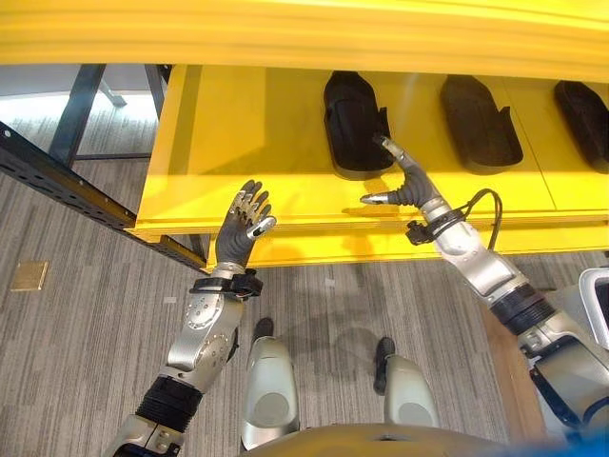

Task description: Move parts from the plastic box to the shelf.

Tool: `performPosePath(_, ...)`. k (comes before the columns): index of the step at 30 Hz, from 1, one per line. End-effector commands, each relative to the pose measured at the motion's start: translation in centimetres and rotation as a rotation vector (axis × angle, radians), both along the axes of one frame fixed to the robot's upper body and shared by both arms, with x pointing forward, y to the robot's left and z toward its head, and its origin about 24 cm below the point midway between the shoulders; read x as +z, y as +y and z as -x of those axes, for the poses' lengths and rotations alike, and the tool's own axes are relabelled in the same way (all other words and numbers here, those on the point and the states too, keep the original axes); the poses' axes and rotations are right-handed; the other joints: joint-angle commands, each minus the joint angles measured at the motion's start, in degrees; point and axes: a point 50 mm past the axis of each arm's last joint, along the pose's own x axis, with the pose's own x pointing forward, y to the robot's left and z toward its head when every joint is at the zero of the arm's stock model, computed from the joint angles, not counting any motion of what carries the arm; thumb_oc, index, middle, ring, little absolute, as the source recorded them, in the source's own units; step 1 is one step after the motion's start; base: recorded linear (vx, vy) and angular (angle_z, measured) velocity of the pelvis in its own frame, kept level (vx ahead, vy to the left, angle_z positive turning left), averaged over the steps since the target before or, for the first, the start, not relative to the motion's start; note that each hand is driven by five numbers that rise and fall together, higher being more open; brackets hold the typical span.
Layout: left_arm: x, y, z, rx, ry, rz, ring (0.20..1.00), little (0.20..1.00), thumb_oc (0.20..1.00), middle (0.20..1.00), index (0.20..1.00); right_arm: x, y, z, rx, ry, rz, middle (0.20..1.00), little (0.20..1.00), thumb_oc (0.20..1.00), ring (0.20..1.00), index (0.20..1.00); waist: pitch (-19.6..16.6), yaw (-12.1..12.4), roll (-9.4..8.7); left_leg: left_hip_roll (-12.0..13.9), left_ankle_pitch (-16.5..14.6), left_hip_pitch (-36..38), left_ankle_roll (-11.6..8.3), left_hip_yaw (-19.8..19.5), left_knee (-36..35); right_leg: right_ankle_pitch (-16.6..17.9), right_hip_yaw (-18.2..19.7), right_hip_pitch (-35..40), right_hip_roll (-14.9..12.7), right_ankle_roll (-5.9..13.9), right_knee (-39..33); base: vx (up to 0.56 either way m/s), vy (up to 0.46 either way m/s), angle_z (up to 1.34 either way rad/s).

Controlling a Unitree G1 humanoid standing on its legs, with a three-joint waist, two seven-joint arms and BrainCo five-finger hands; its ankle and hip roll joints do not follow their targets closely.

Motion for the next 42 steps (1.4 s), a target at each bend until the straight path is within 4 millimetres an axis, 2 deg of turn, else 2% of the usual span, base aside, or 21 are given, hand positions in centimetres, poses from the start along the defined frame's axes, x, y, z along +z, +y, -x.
performPosePath(1,1.5,0.1,0.2,0.006,-0.097,-0.025,1.000,1.000,1.000,1.000,1.000,1.1,0.8,0.3,0.047,-0.053,-0.024,1.000,1.000,1.000,1.000,1.000,-0.7,0.0,0.19,3.3,-0.3,-0.4,0.72,1.0,-1.0,-2.0,-0.6,5.6,-1.2,-1.14,-1.6,0.00,0.000,0.00)
performPosePath(9,1.4,0.0,0.2,0.007,-0.092,-0.033,1.000,1.000,1.000,1.000,1.000,-0.4,2.1,0.9,0.097,0.013,-0.047,1.000,1.000,1.000,1.000,1.000,-0.4,-0.4,0.07,3.4,-0.3,-0.5,0.82,1.3,-0.8,-1.6,-0.1,5.2,-1.2,-1.10,-1.7,0.00,0.000,0.00)
performPosePath(13,1.1,0.3,0.3,0.021,-0.083,-0.036,1.000,1.000,1.000,1.000,1.000,-0.6,1.8,1.3,0.090,0.018,-0.083,1.000,1.000,1.000,1.000,1.000,-0.3,-0.8,0.10,3.5,-0.2,-0.1,0.91,1.8,-1.2,-1.1,0.2,5.4,-1.2,-0.96,-2.3,0.00,0.000,0.00)
performPosePath(19,0.9,1.0,0.5,0.042,-0.075,-0.057,1.000,1.000,1.000,1.000,1.000,-1.5,0.5,2.1,0.050,0.042,-0.125,1.000,1.000,1.000,1.000,1.000,-1.7,-1.8,0.14,4.1,1.9,1.8,0.67,3.1,-5.8,1.3,0.6,6.2,-0.7,-0.42,-7.1,0.02,-0.005,-0.10)
performPosePath(20,0.8,1.4,0.6,0.057,-0.072,-0.072,1.000,1.000,1.000,1.000,1.000,-1.9,-0.1,2.6,0.044,0.058,-0.134,1.000,1.000,1.000,1.000,1.000,-2.9,-2.5,0.25,4.7,3.2,2.9,0.57,4.1,-8.7,2.8,1.0,6.4,-0.2,-0.01,-10.1,0.03,-0.009,-0.19)
performPosePath(24,0.1,2.4,1.1,0.082,-0.045,-0.101,1.000,1.000,1.000,1.000,1.000,-2.7,-1.7,3.8,0.027,0.083,-0.132,1.000,1.000,1.000,1.000,1.000,-5.7,-3.8,0.61,6.4,6.3,6.6,0.34,6.3,-15.3,5.0,2.3,7.2,1.1,0.35,-15.0,0.06,-0.025,-0.30)
performPosePath(28,-0.6,2.9,1.5,0.097,-0.017,-0.105,1.000,1.000,1.000,1.000,1.000,-3.5,-3.1,4.8,0.002,0.110,-0.154,1.000,1.000,1.000,1.000,1.000,-7.6,-4.9,1.05,7.8,8.1,9.6,0.02,8.3,-19.2,5.2,3.6,7.7,2.3,0.22,-16.4,0.07,-0.050,-0.36)
performPosePath(32,-1.5,2.9,2.0,0.103,0.011,-0.091,1.000,1.000,1.000,1.000,1.000,-4.0,-4.6,6.1,-0.014,0.137,-0.200,1.000,1.000,1.000,1.000,1.000,-9.2,-6.5,2.15,10.3,11.7,12.3,-0.68,10.5,-22.8,3.0,5.9,5.6,5.7,-1.38,-13.3,0.04,-0.111,-0.33)
performPosePath(35,-1.9,2.4,2.0,0.081,0.025,-0.078,1.000,1.000,1.000,1.000,1.000,-4.4,-6.3,7.0,-0.063,0.149,-0.206,1.000,1.000,1.000,1.000,1.000,-9.5,-7.0,3.23,12.1,16.7,12.1,-1.64,10.3,-23.6,1.5,5.9,5.3,8.3,-3.02,-12.3,0.01,-0.182,-0.32)
performPosePath(38,-2.3,1.5,2.0,0.054,0.035,-0.061,1.000,1.000,1.000,1.000,1.000,-4.4,-7.7,7.7,-0.111,0.139,-0.215,1.000,1.000,1.000,1.000,1.000,-9.3,-7.5,3.78,13.4,20.9,9.9,-1.68,10.0,-19.7,1.2,5.3,6.4,9.9,-4.81,-13.6,-0.02,-0.185,-0.03)
performPosePath(39,-2.3,1.5,2.0,0.053,0.035,-0.061,1.000,1.000,1.000,1.000,1.000,-4.4,-7.7,7.7,-0.112,0.138,-0.215,1.000,1.000,1.000,1.000,1.000,-9.3,-7.6,3.90,13.4,20.8,9.6,-1.74,9.7,-19.5,1.3,5.1,6.5,9.9,-4.86,-13.7,-0.04,-0.231,0.16)
performPosePath(40,-2.4,1.0,1.7,0.047,0.035,-0.051,1.000,1.000,1.000,1.000,1.000,-4.6,-8.5,8.0,-0.153,0.138,-0.233,1.000,1.000,1.000,1.000,1.000,-8.6,-7.9,3.54,14.0,23.2,7.7,-0.98,11.2,-15.1,1.4,3.9,7.8,10.2,-6.05,-14.6,-0.02,-0.210,0.27)
performPosePath(42,-2.6,1.1,2.0,0.050,0.042,-0.050,1.000,1.000,1.000,1.000,1.000,-4.5,-8.6,8.1,-0.162,0.134,-0.237,1.000,1.000,1.000,1.000,1.000,-7.8,-7.1,2.83,9.5,18.5,8.2,0.27,6.8,-12.9,2.0,5.3,9.2,10.1,-5.80,-16.2,0.01,-0.145,0.46)
